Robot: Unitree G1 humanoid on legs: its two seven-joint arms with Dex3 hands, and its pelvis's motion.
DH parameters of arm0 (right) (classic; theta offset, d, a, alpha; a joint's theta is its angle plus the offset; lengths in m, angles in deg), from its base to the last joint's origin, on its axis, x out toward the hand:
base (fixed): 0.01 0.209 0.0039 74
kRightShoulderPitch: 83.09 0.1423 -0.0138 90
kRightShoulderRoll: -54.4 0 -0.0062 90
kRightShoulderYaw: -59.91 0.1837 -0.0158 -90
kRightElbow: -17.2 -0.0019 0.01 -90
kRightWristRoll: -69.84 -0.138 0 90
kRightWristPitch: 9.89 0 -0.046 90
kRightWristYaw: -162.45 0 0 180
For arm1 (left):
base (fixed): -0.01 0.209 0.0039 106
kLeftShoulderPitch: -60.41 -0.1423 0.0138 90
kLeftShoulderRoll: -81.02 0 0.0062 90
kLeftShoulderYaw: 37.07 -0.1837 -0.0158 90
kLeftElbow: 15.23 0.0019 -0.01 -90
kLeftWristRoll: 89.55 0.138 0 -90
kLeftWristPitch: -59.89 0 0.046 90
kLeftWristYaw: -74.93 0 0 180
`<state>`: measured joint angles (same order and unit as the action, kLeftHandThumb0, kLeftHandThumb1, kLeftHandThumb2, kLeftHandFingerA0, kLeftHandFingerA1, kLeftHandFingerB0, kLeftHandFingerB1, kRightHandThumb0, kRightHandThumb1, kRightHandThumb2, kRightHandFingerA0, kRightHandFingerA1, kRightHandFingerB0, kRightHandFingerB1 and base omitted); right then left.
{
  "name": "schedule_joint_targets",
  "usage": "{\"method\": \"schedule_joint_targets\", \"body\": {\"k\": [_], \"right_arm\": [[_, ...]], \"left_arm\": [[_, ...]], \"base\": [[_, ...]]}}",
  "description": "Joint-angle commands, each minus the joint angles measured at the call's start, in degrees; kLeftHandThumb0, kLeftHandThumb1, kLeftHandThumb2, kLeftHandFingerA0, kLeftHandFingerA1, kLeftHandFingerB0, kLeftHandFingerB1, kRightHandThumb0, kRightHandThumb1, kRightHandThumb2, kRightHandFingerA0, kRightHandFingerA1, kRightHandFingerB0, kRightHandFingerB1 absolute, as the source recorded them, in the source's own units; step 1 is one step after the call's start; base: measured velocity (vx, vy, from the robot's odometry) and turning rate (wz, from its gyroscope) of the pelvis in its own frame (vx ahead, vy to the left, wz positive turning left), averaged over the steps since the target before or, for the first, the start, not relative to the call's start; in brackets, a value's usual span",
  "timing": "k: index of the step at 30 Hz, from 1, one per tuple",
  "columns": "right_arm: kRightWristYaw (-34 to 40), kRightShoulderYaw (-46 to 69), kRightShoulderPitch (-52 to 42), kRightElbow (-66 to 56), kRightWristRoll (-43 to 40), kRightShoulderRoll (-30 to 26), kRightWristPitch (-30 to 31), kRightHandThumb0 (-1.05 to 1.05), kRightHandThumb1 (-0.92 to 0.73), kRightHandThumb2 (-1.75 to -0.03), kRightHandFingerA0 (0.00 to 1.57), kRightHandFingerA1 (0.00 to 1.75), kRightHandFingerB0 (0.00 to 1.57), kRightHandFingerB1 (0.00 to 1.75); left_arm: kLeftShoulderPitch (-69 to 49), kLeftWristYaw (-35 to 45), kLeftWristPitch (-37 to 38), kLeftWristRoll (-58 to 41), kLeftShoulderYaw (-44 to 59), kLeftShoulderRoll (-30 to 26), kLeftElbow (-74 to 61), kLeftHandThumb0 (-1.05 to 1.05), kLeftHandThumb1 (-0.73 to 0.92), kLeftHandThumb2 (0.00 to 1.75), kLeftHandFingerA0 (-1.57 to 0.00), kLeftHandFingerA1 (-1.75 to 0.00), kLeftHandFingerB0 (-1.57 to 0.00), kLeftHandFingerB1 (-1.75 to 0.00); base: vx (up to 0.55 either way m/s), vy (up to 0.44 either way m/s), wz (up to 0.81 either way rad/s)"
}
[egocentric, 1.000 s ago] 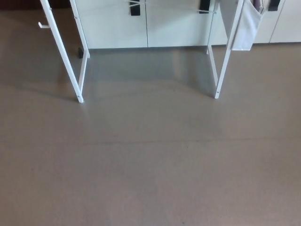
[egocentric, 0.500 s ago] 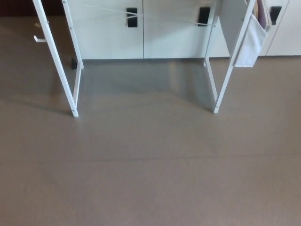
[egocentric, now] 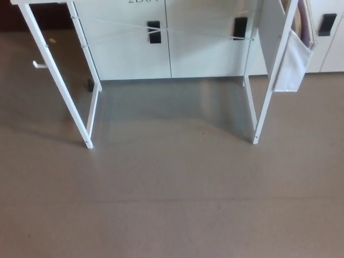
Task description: The robot walks towards a desk on which a file tray is kept in the middle and a cube is kept to its right. The robot lifts the cube using its right hand and places it on the file tray.
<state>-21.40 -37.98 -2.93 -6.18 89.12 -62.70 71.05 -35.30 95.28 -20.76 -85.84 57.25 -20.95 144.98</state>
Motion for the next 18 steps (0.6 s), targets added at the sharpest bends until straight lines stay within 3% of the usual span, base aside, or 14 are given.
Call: {"method": "schedule_joint_targets", "body": {"k": [1,3,4,6,7,9,10,11,12,14,15,16,17,18], "right_arm": [[-0.1,-0.5,-0.6,1.2,0.3,-0.2,-3.0,-0.66,-0.56,-0.96,0.39,0.55,0.18,0.42],[0.0,-0.6,-0.6,1.4,0.2,-0.2,-3.2,-0.66,-0.56,-0.96,0.39,0.55,0.18,0.42],[0.0,-0.7,-0.5,1.5,0.2,-0.2,-3.3,-0.66,-0.56,-0.96,0.39,0.55,0.18,0.42],[0.1,-0.6,-0.4,1.7,0.1,-0.1,-3.4,-0.66,-0.56,-0.96,0.39,0.55,0.18,0.42],[0.1,-0.6,-0.3,1.8,0.1,-0.1,-3.4,-0.66,-0.56,-0.96,0.39,0.55,0.18,0.42],[0.1,-0.7,-0.3,1.9,0.1,-0.1,-3.5,-0.66,-0.56,-0.96,0.39,0.55,0.18,0.42],[0.1,-0.7,-0.2,2.0,0.1,-0.1,-3.6,-0.66,-0.56,-0.96,0.39,0.55,0.18,0.42],[0.1,-0.7,-0.2,2.0,0.1,-0.1,-3.7,-0.66,-0.56,-0.96,0.39,0.55,0.18,0.42],[0.1,-0.7,-0.2,2.1,0.1,-0.1,-3.7,-0.66,-0.56,-0.96,0.39,0.55,0.18,0.42],[0.2,-0.7,-0.2,2.2,0.2,-0.1,-3.8,-0.66,-0.56,-0.96,0.39,0.55,0.18,0.42],[0.2,-0.7,-0.1,2.2,0.2,-0.1,-3.8,-0.66,-0.56,-0.96,0.39,0.55,0.18,0.42],[0.2,-0.7,0.0,2.3,0.2,-0.1,-3.8,-0.66,-0.56,-0.96,0.39,0.55,0.18,0.42],[0.2,-0.7,0.0,2.3,0.2,-0.1,-3.8,-0.66,-0.56,-0.96,0.39,0.55,0.18,0.42],[0.2,-0.7,0.0,2.3,0.2,0.0,-3.8,-0.66,-0.56,-0.96,0.39,0.55,0.18,0.42]], "left_arm": [[-0.3,0.2,-1.5,-0.8,0.8,-1.1,-0.4,-0.86,0.87,0.67,-0.10,-0.76,-0.08,-0.70],[-0.1,0.0,-1.5,-0.4,0.5,-1.1,-0.1,-0.91,0.86,0.68,-0.10,-0.80,-0.09,-0.75],[0.3,0.3,-2.3,-0.8,0.9,-1.0,0.1,-0.52,0.49,1.14,-0.03,-0.61,-0.01,-0.59],[0.7,0.5,-2.2,-1.3,1.6,-0.9,0.3,-0.52,0.50,1.15,-0.03,-0.61,0.00,-0.59],[0.5,1.8,-1.8,-1.8,2.1,-0.9,0.3,-0.86,0.85,0.74,-0.10,-0.79,-0.04,-0.70],[0.5,2.4,-1.7,-1.9,2.4,-0.9,0.3,-0.86,0.85,0.74,-0.10,-0.79,-0.04,-0.70],[0.1,1.2,-0.4,-0.1,1.1,-1.2,0.1,-0.51,0.53,1.17,-0.03,-0.61,0.00,-0.58],[0.2,-0.6,-0.8,1.1,0.1,-1.3,0.0,-0.92,0.88,0.66,-0.12,-0.82,-0.11,-0.77],[0.5,-1.1,-1.1,1.1,0.1,-1.2,0.4,-0.97,0.64,1.17,-0.19,-0.75,-0.19,-0.73],[0.6,-1.1,-1.0,1.2,-0.3,-1.3,0.4,-0.96,0.65,1.17,-0.19,-0.74,-0.17,-0.72],[0.7,-0.8,-0.4,0.9,-0.2,-1.2,0.8,-0.96,0.91,0.63,-0.13,-0.90,-0.11,-0.84],[0.8,-0.8,-0.4,0.7,-0.1,-1.1,1.1,-1.00,0.84,0.66,-0.11,-0.97,-0.13,-0.93],[1.2,-1.2,-0.6,0.4,0.2,-1.0,1.7,-1.04,0.64,1.19,-0.21,-0.81,-0.22,-0.80],[1.2,-1.4,-0.2,0.6,0.2,-1.1,1.8,-1.04,0.64,1.19,-0.22,-0.82,-0.22,-0.80]], "base": [[0.20,0.038,-0.07],[0.18,0.061,-0.08],[0.24,0.099,-0.07],[0.29,0.121,-0.05],[0.35,0.170,0.64],[0.22,0.002,-0.63],[0.22,0.002,0.03],[0.25,0.057,-0.03],[0.24,0.067,0.09],[0.21,0.023,0.07],[0.23,-0.013,0.10],[0.23,-0.053,0.11],[0.21,-0.111,0.13],[0.21,-0.158,0.18]]}}
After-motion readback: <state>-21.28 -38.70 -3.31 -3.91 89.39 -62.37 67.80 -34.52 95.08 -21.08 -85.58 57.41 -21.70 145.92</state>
